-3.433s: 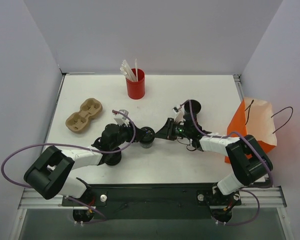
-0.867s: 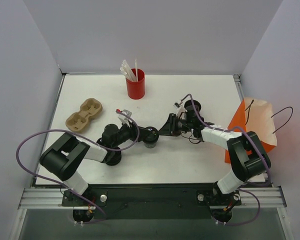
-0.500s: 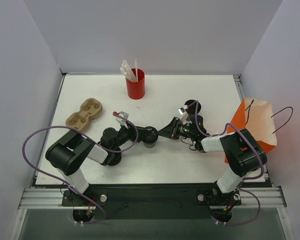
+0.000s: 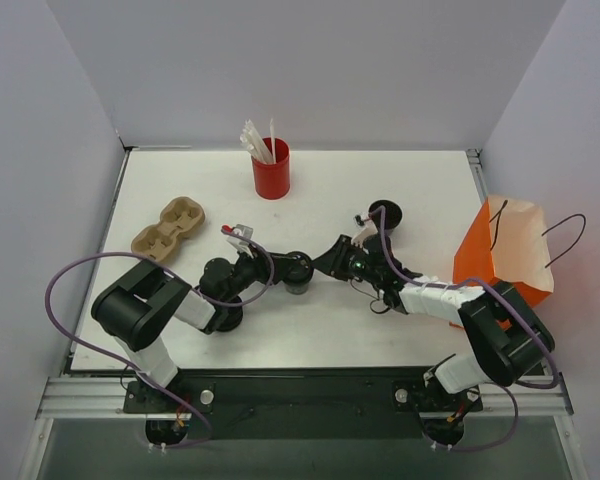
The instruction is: Pack the takeout coffee
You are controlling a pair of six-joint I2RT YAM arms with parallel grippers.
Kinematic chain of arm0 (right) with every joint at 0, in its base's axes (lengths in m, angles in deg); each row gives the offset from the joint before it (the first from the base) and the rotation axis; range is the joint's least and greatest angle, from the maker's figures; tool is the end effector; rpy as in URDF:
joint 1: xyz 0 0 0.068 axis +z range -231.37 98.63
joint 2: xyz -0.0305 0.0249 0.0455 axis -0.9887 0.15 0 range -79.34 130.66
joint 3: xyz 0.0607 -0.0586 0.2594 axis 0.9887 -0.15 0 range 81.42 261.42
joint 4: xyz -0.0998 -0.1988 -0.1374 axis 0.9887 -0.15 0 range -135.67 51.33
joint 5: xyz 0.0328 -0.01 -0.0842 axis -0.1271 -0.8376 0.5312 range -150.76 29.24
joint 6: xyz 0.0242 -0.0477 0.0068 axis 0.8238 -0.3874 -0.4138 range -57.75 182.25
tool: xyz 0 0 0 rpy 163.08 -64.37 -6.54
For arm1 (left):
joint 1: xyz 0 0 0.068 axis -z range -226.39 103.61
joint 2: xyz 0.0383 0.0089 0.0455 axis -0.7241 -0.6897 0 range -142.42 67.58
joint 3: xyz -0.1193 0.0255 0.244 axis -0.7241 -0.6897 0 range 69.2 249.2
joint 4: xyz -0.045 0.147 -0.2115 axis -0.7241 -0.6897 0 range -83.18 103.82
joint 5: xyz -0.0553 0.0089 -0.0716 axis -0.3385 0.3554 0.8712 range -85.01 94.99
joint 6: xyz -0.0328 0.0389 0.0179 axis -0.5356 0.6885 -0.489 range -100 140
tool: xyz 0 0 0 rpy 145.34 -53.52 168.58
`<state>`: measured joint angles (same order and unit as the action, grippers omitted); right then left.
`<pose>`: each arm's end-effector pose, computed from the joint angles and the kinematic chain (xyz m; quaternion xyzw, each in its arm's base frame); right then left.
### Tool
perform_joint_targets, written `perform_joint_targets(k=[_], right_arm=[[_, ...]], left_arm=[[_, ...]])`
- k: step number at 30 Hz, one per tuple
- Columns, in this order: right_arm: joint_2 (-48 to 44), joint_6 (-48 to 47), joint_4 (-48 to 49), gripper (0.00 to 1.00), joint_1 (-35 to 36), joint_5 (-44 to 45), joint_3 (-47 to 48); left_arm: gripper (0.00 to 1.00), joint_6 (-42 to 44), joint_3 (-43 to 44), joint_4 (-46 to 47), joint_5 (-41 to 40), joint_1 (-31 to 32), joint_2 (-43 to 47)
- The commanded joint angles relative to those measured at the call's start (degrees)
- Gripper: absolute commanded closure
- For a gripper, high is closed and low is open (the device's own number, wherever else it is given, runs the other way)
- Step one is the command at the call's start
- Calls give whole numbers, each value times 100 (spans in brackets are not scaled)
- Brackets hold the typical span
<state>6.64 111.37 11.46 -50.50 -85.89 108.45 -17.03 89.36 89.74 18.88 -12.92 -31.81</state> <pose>0.2363 0.1588 0.1816 -0.0222 0.7542 0.5347 0.3804 0.2255 -0.1594 0.1382 0.0605 0.7241 -0.4651 0.5056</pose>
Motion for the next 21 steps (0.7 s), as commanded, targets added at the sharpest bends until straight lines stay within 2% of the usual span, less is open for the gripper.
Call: perform_joint_targets(k=[1,6,8,14,21], right_arm=[[34,-1535,-4202,83,815,1291,966],[507,-2081,-5940,83,920,1475,2165],[797,-2327,-6216,84,1078,1704,2377],[1369,-2083,-5621,84,1193,1099,1939],[1686,-1467,-4137,87,1184,721,1077]], left_arm=[[50,663,-382,-2354,219,142,-528],[50,645,-355,-2319,219,142,-651],[50,654,-346,-2319,193,142,-686],[50,619,-408,-2055,175,133,-941],[50,627,-487,-1923,149,133,-994]])
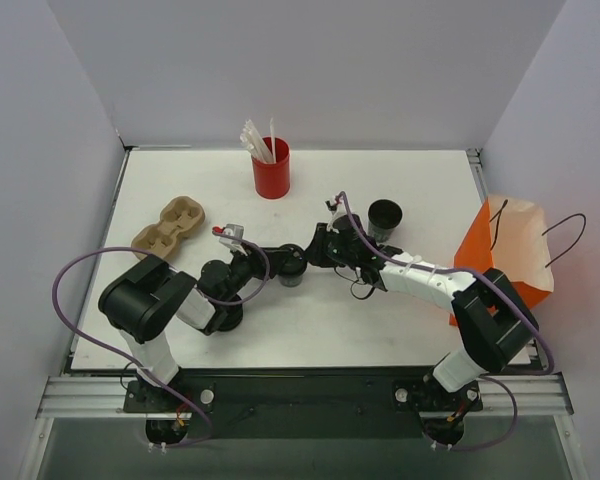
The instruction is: Pack the takeout coffee
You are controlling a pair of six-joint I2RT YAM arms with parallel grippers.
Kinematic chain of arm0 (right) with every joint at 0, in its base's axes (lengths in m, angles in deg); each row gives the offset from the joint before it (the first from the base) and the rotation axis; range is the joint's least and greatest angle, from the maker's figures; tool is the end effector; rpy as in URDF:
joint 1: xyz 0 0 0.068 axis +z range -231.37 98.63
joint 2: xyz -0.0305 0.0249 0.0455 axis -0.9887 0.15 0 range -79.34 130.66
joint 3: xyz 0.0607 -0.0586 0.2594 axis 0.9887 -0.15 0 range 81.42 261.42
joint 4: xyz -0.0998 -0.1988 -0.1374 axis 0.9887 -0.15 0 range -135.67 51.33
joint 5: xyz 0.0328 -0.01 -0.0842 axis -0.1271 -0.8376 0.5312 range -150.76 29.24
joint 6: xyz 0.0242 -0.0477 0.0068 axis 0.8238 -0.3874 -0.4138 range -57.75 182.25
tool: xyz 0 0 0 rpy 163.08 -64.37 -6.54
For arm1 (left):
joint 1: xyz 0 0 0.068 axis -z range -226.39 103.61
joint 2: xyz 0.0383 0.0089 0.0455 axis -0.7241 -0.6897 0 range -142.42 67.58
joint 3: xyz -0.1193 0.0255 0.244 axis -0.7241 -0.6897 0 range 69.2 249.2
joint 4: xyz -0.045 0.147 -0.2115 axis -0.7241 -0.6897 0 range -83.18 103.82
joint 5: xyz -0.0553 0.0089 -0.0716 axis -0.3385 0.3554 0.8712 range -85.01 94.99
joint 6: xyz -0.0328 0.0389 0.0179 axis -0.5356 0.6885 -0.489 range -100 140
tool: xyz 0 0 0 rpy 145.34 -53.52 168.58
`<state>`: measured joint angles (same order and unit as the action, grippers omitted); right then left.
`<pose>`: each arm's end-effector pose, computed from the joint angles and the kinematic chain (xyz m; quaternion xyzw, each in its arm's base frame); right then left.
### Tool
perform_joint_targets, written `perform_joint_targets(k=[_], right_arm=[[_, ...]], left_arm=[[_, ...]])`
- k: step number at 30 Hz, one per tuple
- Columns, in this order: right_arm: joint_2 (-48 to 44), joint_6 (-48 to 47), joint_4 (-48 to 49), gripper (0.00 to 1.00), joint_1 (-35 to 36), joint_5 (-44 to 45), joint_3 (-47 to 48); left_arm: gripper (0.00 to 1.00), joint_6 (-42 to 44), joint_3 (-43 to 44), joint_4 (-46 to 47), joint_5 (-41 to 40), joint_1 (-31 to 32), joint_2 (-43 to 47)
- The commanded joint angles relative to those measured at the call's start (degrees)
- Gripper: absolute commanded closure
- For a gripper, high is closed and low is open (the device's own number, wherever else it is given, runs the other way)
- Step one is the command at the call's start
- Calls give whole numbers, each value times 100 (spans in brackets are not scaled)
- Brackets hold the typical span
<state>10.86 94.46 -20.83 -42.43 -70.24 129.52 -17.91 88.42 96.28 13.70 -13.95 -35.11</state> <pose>0.2627 0.2198 0.2130 -0.0939 0.8329 0.3711 0.3996 0.2287 -0.1519 0.1325 0.0192 0.7130 -0.4469 0.5400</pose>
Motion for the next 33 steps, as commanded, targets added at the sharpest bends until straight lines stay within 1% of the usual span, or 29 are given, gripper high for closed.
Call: perform_joint_targets(k=[1,3,5,6,10,11,13,16,17,18,19,20,21,23,24,26,28,29,30,31,32,33], right_arm=[[1194,364,-749,87,360,-880,-1213],[1106,488,-390,89,308,-985,-1355],[966,821,15,90,202,-1205,-1671],[930,962,417,91,89,-1380,-1785],[930,1419,999,92,18,-1372,-2268],[947,1698,1532,92,17,-1408,-2557],[1070,1937,1914,93,35,-1434,-2822],[1464,2394,3107,93,35,-1689,-3183],[1588,2517,3981,93,17,-1976,-3262],[1711,2788,4320,93,43,-2040,-3367],[1877,2869,4515,93,52,-2136,-3377],[1966,2975,5039,93,70,-2277,-3394],[2037,3132,5218,93,70,-2269,-3499],[2038,3152,5413,93,70,-2182,-3561],[1889,3143,5361,93,70,-2129,-3596],[1652,3038,5116,93,61,-2059,-3658],[1108,2845,4800,93,61,-1901,-3650],[880,2722,4233,91,70,-1839,-3606],[407,2599,3905,91,61,-1691,-3553],[185,2328,3536,89,70,-1620,-3361],[-17,2195,2845,87,53,-1558,-3255],[-350,2063,2534,86,26,-1488,-3123]], left_arm=[[50,724,-384,-2611,667,236,-664],[50,750,-393,-2647,667,236,-612],[50,759,-393,-2673,632,236,-603],[50,750,-402,-2673,632,236,-611],[50,759,-446,-2656,614,236,-568],[50,750,-446,-2664,606,236,-559],[50,759,-455,-2647,614,236,-559],[50,750,-437,-2664,605,236,-567],[50,741,-420,-2664,606,236,-602],[50,741,-402,-2647,606,236,-629],[50,733,-393,-2638,640,236,-655],[50,732,-393,-2629,641,236,-673],[50,732,-358,-2647,641,236,-682],[50,767,-314,-2752,676,236,-682],[50,785,-253,-2787,685,236,-682],[50,803,-209,-2831,728,236,-647],[50,829,-112,-2893,772,236,-629],[50,847,-77,-2954,799,236,-646],[50,855,-24,-2981,886,236,-673],[50,882,63,-2998,904,236,-716],[50,891,108,-3051,930,236,-743],[50,891,143,-3051,966,236,-761]])
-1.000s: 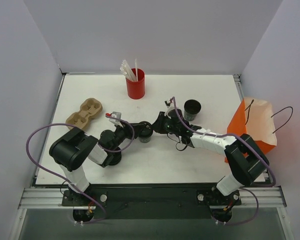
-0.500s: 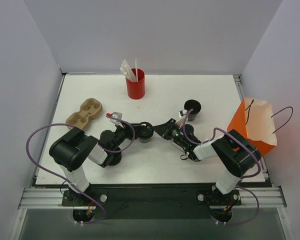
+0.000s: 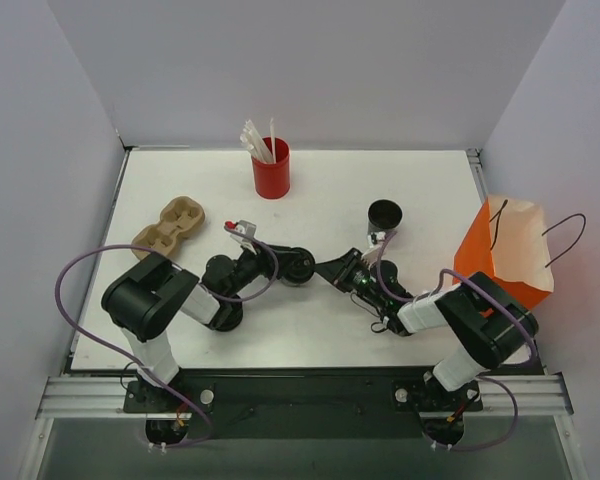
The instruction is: Pack the takeout coffee
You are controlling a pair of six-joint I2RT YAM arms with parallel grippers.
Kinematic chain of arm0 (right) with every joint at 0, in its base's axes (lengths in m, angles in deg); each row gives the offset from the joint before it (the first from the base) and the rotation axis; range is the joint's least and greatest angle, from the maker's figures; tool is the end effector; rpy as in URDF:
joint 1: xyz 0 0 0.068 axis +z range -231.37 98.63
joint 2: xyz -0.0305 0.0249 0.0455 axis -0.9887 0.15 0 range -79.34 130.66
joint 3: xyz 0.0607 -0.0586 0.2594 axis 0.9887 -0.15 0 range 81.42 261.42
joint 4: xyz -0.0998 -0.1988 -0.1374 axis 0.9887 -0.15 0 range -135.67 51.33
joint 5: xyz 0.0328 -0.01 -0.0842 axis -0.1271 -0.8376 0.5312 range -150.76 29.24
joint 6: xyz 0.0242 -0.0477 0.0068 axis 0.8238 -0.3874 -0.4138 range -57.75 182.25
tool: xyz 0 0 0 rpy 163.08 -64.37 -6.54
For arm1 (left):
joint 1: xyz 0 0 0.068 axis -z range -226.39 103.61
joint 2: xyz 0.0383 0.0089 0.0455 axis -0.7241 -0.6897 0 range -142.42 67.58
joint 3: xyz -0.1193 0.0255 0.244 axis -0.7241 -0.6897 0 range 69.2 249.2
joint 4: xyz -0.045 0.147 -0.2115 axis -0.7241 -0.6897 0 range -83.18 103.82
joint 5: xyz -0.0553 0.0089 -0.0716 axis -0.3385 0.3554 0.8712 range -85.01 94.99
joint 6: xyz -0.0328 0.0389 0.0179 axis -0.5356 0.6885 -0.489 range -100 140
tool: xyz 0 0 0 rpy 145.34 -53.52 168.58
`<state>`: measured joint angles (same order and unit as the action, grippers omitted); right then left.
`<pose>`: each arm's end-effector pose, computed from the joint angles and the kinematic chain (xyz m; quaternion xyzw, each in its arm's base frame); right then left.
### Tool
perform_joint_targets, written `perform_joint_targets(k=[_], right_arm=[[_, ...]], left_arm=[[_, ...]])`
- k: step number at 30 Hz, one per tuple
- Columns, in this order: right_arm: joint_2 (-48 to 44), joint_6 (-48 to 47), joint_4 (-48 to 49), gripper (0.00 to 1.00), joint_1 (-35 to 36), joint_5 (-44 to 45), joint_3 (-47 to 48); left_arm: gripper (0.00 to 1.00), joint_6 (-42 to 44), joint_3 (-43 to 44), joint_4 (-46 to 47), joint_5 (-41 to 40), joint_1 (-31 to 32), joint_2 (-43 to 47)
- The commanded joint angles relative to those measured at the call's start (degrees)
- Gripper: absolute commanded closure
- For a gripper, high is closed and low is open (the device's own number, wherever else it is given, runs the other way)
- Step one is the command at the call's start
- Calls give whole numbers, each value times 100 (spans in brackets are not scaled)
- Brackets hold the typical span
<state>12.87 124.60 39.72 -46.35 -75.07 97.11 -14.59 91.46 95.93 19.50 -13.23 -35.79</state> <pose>0.2031 0.1530 0.1566 0.0761 0.6916 0.5927 0.4056 0.2349 -0.1642 0.1394 0.0814 0.6964 -0.4679 0.5381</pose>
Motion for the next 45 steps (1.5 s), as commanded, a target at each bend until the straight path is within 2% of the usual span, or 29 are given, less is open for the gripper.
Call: perform_joint_targets(k=[1,2,7,13,19,24,30,45], right_arm=[[-702,-1100,-3828,85,400,-874,241],[-817,-1319,-4362,84,382,-776,503],[-959,-1769,-5051,83,128,-732,1111],[-730,-2095,-5351,83,-40,-951,1745],[-598,-2235,-5580,78,-66,-1259,2193],[-730,-2288,-5791,75,-66,-1259,2369],[-1002,-2315,-6072,69,-84,-1206,2536],[-1556,-2534,-6538,66,-110,-978,2448]], left_arm=[[50,550,-126,-3016,387,164,-702],[50,541,-117,-3008,387,164,-711],[50,576,-11,-3121,378,111,-571],[50,760,243,-3754,281,-64,-184],[50,857,323,-4070,325,-293,45],[50,910,331,-4185,413,-407,229],[50,963,524,-4685,422,-425,931],[39,1015,2123,-6390,527,-434,2233]])
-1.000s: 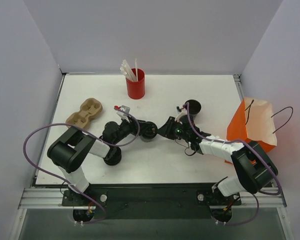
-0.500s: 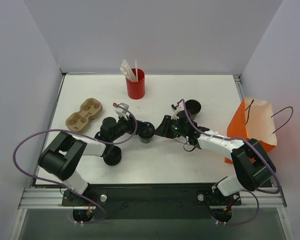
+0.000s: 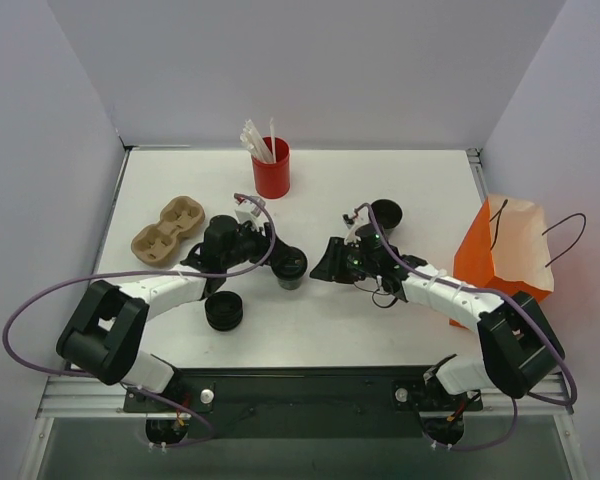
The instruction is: Pack the takeout coffee
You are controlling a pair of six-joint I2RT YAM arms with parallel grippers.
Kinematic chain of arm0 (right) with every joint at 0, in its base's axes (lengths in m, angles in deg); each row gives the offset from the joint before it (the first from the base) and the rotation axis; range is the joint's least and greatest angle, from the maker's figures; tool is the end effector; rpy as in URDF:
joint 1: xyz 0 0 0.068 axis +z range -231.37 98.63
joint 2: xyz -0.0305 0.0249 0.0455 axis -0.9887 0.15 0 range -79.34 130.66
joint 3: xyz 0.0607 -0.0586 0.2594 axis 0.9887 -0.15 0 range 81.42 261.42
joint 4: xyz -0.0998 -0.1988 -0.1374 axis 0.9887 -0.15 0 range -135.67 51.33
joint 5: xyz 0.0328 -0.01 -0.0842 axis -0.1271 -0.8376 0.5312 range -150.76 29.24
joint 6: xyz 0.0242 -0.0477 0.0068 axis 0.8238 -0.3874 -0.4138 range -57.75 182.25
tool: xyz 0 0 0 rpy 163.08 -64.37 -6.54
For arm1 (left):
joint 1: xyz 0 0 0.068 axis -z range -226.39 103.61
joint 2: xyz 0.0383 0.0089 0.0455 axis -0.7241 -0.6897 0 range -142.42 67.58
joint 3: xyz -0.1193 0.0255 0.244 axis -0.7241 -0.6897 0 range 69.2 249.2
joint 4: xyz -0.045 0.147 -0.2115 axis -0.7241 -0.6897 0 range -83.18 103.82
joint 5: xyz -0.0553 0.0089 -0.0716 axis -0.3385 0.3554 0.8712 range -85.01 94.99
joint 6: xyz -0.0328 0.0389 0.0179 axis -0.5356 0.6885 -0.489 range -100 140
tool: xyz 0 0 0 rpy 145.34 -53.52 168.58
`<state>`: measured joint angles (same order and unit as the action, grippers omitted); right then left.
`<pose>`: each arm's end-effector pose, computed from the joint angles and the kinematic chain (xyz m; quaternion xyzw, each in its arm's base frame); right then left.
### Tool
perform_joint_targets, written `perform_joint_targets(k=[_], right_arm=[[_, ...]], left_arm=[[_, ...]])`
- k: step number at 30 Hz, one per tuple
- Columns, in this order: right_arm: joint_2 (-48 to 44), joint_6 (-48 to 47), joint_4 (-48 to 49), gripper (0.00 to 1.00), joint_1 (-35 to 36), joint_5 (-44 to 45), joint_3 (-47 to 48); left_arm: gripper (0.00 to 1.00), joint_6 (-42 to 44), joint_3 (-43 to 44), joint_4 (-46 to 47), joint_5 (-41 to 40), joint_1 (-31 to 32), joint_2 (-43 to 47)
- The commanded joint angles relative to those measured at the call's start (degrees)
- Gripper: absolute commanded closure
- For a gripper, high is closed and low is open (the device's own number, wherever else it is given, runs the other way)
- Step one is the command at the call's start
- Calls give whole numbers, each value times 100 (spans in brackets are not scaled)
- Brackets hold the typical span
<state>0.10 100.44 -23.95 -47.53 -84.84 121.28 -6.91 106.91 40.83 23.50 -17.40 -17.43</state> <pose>0.2372 0.1765 0.2184 -0.0809 0.8278 0.4518 0.3225 0.2641 -0.1593 0.1997 0.1066 0.8081 -0.3810 0.4364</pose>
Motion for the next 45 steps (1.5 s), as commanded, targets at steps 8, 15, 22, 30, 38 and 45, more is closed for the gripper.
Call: perform_joint_targets(k=[8,15,22,30,38,45], right_arm=[[-499,-128,-206,65,-62,34,-4],[-324,-365,-417,61,-273,-44,373],[-78,-550,-567,57,-414,-238,707],[28,-638,-567,57,-423,-308,778],[344,-463,-409,57,-458,-343,1050],[739,-260,-172,59,-458,-370,1121]], left_arm=[[36,476,1203,-2127,-267,-17,705],[36,460,712,-2683,-813,27,916],[29,266,447,-2367,-717,45,846],[28,240,377,-2173,-690,63,697],[29,257,316,-2059,-672,80,556],[30,231,184,-1936,-725,115,389]])
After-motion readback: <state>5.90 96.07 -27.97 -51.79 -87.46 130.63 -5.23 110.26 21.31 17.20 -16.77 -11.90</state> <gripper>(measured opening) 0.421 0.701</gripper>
